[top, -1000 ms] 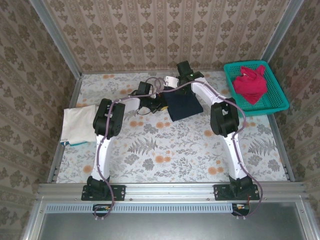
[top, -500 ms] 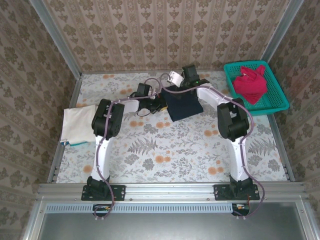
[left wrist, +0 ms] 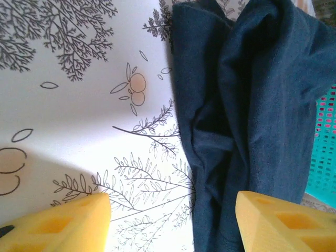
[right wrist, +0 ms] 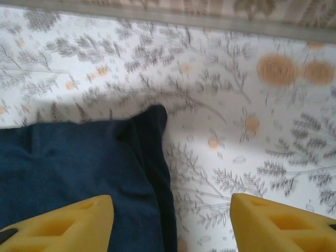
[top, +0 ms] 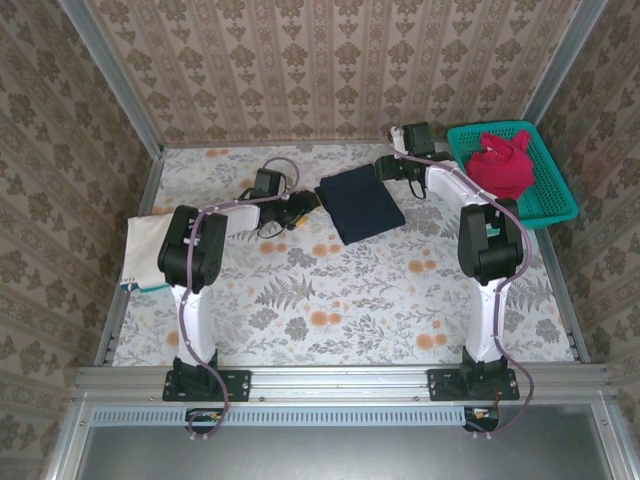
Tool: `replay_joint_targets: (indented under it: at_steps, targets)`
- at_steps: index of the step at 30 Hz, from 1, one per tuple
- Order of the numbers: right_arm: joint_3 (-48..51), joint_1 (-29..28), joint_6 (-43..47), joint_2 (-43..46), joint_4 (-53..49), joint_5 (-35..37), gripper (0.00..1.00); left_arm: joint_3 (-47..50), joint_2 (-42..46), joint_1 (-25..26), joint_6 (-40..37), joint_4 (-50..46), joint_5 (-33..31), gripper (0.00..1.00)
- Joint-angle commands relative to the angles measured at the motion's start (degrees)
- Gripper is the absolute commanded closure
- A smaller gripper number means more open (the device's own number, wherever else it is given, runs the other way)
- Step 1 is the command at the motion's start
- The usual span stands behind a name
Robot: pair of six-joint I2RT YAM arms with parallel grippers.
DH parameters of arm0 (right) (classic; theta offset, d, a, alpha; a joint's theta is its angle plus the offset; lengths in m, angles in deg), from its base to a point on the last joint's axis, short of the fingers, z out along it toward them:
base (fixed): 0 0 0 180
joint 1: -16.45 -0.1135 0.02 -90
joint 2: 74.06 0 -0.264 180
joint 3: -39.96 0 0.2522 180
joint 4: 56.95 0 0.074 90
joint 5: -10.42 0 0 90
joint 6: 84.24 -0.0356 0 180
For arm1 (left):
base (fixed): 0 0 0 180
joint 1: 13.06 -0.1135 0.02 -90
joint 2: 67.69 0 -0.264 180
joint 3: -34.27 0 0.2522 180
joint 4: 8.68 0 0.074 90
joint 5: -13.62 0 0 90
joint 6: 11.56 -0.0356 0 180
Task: Fold and stack the t-shirts
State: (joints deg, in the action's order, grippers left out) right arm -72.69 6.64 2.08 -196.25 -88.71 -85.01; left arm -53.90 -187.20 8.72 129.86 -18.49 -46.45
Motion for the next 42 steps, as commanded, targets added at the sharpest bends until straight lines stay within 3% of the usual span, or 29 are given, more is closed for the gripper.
replay_joint_targets:
  at_steps: [1, 9, 17, 19, 23, 27, 29, 33, 36, 40, 42]
  targets:
    - [0.4, -0.3, -7.9, -2.5, -5.4, -3.8, 0.48, -3.7, 0.1, 1.5, -1.7, -4.6, -4.3, 0.30]
    - [10.1, -0.9, -17.0, 0.1, -0.4, -11.0, 0.69, -8.7, -5.2, 3.0, -1.1, -5.9, -3.8, 0.28]
    - [20.2, -4.0, -24.4, 7.5, 6.9, -13.5, 0.73, -10.6, -6.9, 3.7, -2.5, -8.2, -2.0, 0.28]
    - [21.5, -3.9, -24.7, 10.0, 7.5, -11.7, 0.67, -10.3, -6.8, 3.8, -3.0, -8.8, -1.8, 0.28]
    - [19.6, -3.4, -21.4, 10.9, 5.9, -4.3, 0.33, -10.1, -7.3, 3.9, -3.4, -9.1, -1.3, 0.32]
    - [12.7, -2.0, -20.4, 5.8, 4.5, -3.7, 0.31, -12.1, -9.1, 3.9, -3.2, -10.0, -0.1, 0.39]
    - [8.8, -1.6, -20.1, 2.7, 3.5, -3.9, 0.38, -13.1, -9.7, 3.9, -3.3, -10.6, 0.1, 0.39]
    - [-0.2, -1.3, -20.1, -4.5, 0.7, -6.5, 0.60, -15.1, -11.2, 5.9, -3.6, -12.0, 0.2, 0.44]
    - [-5.1, -1.3, -20.7, -8.7, -1.2, -8.4, 0.68, -16.6, -13.0, 5.9, -3.9, -13.0, 0.5, 0.50]
    - [-8.9, -1.1, -21.1, -12.3, -2.0, -7.0, 0.83, -17.4, -14.4, 5.9, -4.0, -13.7, 0.2, 0.65]
    - [-11.0, -1.0, -20.9, -13.5, -2.9, -6.3, 0.84, -17.4, -14.7, 5.8, -3.9, -13.7, 0.3, 0.70]
